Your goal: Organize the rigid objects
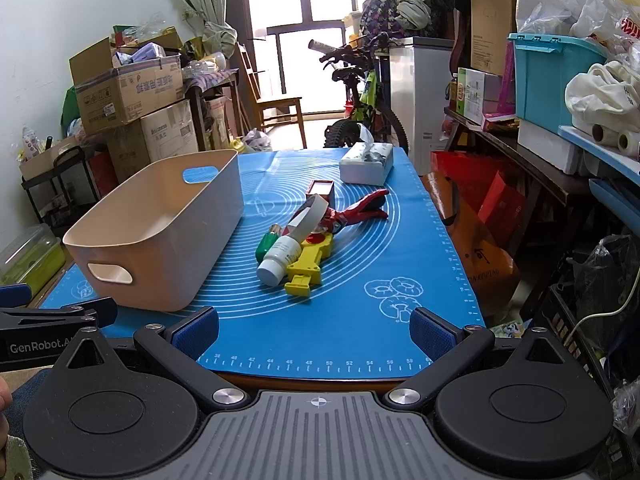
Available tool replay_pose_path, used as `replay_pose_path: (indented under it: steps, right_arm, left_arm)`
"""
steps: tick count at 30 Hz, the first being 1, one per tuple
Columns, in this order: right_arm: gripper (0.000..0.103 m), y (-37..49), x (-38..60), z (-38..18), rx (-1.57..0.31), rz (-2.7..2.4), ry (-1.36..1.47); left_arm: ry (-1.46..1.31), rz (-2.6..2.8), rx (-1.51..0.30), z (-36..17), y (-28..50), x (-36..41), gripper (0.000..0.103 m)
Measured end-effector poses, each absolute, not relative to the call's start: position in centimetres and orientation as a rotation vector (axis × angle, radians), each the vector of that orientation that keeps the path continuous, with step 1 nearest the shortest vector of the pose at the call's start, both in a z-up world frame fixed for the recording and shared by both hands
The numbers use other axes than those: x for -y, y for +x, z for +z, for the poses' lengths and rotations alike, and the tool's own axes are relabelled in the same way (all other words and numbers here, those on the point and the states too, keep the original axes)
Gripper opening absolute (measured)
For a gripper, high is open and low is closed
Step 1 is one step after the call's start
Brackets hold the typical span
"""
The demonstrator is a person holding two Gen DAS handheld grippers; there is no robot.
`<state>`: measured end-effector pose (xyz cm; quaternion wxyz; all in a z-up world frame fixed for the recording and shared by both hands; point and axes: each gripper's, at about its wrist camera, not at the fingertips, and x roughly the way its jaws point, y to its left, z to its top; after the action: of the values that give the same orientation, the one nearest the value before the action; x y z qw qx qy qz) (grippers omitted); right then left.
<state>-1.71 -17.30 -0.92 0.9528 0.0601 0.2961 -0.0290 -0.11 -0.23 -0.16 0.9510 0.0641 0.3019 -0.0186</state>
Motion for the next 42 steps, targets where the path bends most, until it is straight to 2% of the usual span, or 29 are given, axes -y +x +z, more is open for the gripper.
replay_pose_path:
  steps: [42]
  right_arm:
    - [0.100,-1.93,17.25,-1.05,-0.602,-0.058,0.128]
  left_arm:
    - [0.142,-0.037,-0.612,-0.59,-0.08,0.72,0.102]
